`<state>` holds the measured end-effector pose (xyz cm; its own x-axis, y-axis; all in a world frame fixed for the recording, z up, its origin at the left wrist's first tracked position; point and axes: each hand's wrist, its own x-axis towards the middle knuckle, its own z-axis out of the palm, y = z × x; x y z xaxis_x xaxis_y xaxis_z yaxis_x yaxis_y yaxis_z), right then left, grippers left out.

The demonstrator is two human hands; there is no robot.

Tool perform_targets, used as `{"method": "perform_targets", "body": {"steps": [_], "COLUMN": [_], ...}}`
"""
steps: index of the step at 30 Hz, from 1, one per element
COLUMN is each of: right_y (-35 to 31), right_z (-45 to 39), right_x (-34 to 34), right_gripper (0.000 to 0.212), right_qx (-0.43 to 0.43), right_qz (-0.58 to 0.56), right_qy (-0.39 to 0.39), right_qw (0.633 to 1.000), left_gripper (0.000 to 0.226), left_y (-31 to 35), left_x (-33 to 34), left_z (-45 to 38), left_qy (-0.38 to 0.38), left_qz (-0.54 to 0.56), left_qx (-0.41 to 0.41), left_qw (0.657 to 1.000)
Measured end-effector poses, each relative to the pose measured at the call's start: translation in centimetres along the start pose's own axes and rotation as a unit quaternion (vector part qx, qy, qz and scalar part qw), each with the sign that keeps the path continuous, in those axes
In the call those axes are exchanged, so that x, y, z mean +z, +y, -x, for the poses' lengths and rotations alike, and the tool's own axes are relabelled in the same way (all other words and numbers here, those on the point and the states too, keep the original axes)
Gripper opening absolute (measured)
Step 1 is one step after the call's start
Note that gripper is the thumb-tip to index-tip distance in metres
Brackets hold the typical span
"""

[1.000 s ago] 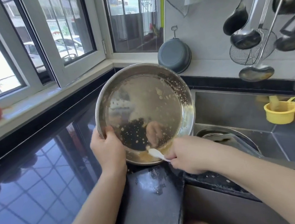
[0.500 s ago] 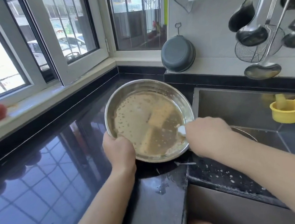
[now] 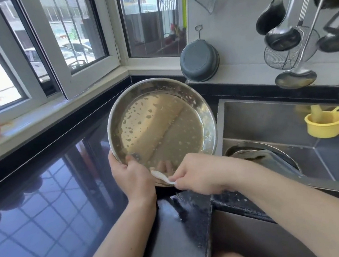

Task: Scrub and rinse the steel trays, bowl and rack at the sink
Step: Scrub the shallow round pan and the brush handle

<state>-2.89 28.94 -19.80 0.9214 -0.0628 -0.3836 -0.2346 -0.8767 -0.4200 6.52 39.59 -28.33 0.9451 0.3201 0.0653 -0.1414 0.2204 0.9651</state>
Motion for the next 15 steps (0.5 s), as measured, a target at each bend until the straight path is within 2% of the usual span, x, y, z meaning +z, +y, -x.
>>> {"method": "perform_targets", "body": {"steps": [3, 6, 8, 12, 15], "right_y": [1.8, 3.4, 3.9, 4.5, 4.8], "right_z": [0.8, 0.9, 0.5, -0.9, -1.8], "right_x": [-1.8, -4.0, -4.3, -2.5, -1.9], "right_gripper": [0.03, 0.039, 0.042, 0.033, 0.028], "right_qx": [0.067, 0.156, 0.167, 0.16, 0.156], "right_qz": [0.138, 0.26, 0.28, 0.274, 0.257], "right_qy": [-0.009, 0.073, 0.115, 0.133, 0.153], "right_qw": [0.988, 0.95, 0.938, 0.939, 0.941], "left_gripper": [0.039, 0.038, 0.037, 0.035, 0.034], "left_y": [0.4, 0.7, 1.2, 1.7, 1.7], "left_x": [-0.1, -0.1, -0.1, -0.1, -0.3], "left_z": [-0.1, 0.1, 0.6, 0.6, 0.8], "left_qy": [0.006, -0.023, -0.051, -0.12, -0.14], "left_qz": [0.01, 0.004, -0.007, 0.002, 0.022], "left_qx": [-0.009, 0.011, 0.022, 0.008, -0.006], "left_qw": [1.0, 1.0, 0.998, 0.993, 0.99]}}
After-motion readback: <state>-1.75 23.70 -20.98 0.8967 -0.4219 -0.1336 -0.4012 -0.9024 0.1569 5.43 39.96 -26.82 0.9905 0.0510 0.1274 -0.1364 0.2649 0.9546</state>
